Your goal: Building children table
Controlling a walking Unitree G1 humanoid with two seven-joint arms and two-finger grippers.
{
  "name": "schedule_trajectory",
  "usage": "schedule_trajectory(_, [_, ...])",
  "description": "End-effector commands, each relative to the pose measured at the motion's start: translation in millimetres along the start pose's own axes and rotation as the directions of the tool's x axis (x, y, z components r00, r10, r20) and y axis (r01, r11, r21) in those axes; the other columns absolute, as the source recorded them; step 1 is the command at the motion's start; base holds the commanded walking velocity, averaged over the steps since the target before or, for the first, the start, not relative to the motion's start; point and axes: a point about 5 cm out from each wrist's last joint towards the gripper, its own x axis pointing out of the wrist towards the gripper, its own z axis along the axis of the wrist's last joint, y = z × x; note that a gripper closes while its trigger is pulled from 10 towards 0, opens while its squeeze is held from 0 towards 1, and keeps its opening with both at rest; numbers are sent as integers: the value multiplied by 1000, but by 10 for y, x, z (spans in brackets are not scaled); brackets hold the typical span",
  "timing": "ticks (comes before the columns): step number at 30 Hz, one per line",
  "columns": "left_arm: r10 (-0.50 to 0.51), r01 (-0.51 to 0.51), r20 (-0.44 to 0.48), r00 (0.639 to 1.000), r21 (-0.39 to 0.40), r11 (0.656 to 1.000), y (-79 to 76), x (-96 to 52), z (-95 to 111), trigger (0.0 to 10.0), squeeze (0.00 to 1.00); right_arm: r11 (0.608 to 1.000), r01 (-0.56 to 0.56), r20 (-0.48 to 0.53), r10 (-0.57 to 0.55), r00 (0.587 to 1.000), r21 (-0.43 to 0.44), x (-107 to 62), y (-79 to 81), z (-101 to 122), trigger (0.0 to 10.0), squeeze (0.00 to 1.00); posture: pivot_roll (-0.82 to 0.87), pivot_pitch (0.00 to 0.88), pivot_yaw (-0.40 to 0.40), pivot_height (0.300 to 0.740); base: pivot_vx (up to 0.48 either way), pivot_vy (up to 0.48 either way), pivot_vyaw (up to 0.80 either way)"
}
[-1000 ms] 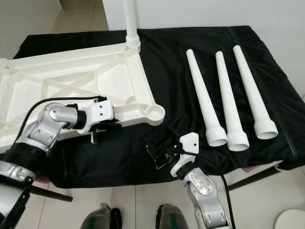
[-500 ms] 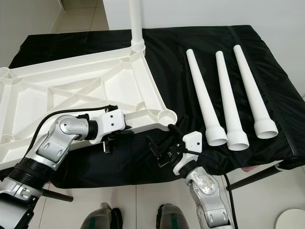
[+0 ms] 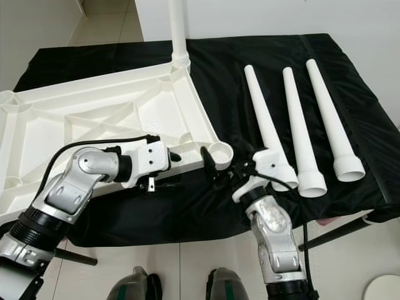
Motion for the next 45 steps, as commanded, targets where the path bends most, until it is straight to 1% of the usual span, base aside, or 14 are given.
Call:
schedule_trajectory(1, [-52, 52, 8, 999, -7, 999, -22, -47, 18, 10000, 1000, 1000, 10, -4, -10, 1000, 15, 10, -18, -8, 10000, 0, -161, 50, 84, 740, 0, 0, 0])
schedule_trajectory(2, [-58, 58, 39, 998, -6, 998, -17, -79, 91, 10000, 39, 1000, 14, 9, -14, 1000, 12, 61, -46, 22, 10000, 0, -158, 47, 82, 740, 0, 0, 0])
schedule_trajectory(7, [-15, 19, 112, 994, -38, 999, 61, -123, 222, 10000, 0, 999, 50, 22, -51, 998, 13, 180, -140, 68, 10000, 0, -152, 47, 74, 740, 0, 0, 0])
schedule_trajectory(11, [252, -217, 252, 934, -159, 963, 341, -156, 470, 10000, 0, 983, 180, -28, -181, 983, -18, 502, -389, 133, 10000, 0, -147, 44, 69, 740, 0, 0, 0])
schedule_trajectory(14, [275, -239, 252, 928, -163, 957, 359, -158, 478, 10000, 0, 982, 186, -30, -187, 982, -34, 531, -406, 143, 10000, 0, -147, 44, 69, 740, 0, 0, 0])
schedule_trajectory(16, [431, -357, 270, 861, -282, 890, 531, -183, 510, 10000, 0, 953, 298, -44, -301, 953, -54, 712, -579, 226, 10000, 0, -143, 44, 59, 740, 0, 0, 0])
schedule_trajectory(19, [431, -357, 270, 861, -282, 890, 531, -183, 510, 10000, 0, 953, 298, -44, -301, 953, -54, 712, -579, 226, 10000, 0, -143, 44, 59, 740, 0, 0, 0])
schedule_trajectory(22, [522, -432, 248, 816, -338, 836, 639, -210, 488, 10000, 0, 937, 342, -59, -346, 936, -71, 802, -665, 262, 10000, 0, -139, 43, 51, 740, 0, 0, 0])
schedule_trajectory(26, [556, -463, 223, 801, -357, 811, 677, -215, 467, 10000, 0, 932, 354, -59, -359, 932, -79, 841, -700, 277, 10000, 0, -137, 46, 42, 740, 0, 0, 0])
schedule_trajectory(28, [663, -559, 154, 733, -419, 715, 796, -225, 398, 10000, 0, 912, 402, -59, -407, 911, -83, 951, -784, 312, 10000, 0, -128, 47, 20, 740, 0, 0, 0])
schedule_trajectory(33, [730, -612, 101, 676, -475, 632, 882, -206, 344, 10000, 0, 873, 472, -80, -483, 872, -125, 1042, -827, 321, 10000, 0, -135, 42, 6, 740, 0, 0, 0])
schedule_trajectory(36, [730, -603, 107, 675, -491, 629, 885, -160, 353, 10000, 0, 819, 534, -106, -562, 820, -210, 1081, -863, 306, 10000, 0, -141, 41, 3, 740, 0, 0, 0])
schedule_trajectory(42, [766, -626, 96, 636, -516, 584, 905, -113, 347, 10000, 0, 805, 566, -171, -592, 788, -180, 1097, -892, 246, 10000, 0, -160, 36, 5, 740, 0, 0, 0])
schedule_trajectory(45, [788, -622, 70, 611, -573, 534, 908, -71, 319, 10000, 0, 795, 583, -221, -606, 764, -166, 1100, -906, 199, 10000, 0, -164, 34, 9, 740, 0, 0, 0])
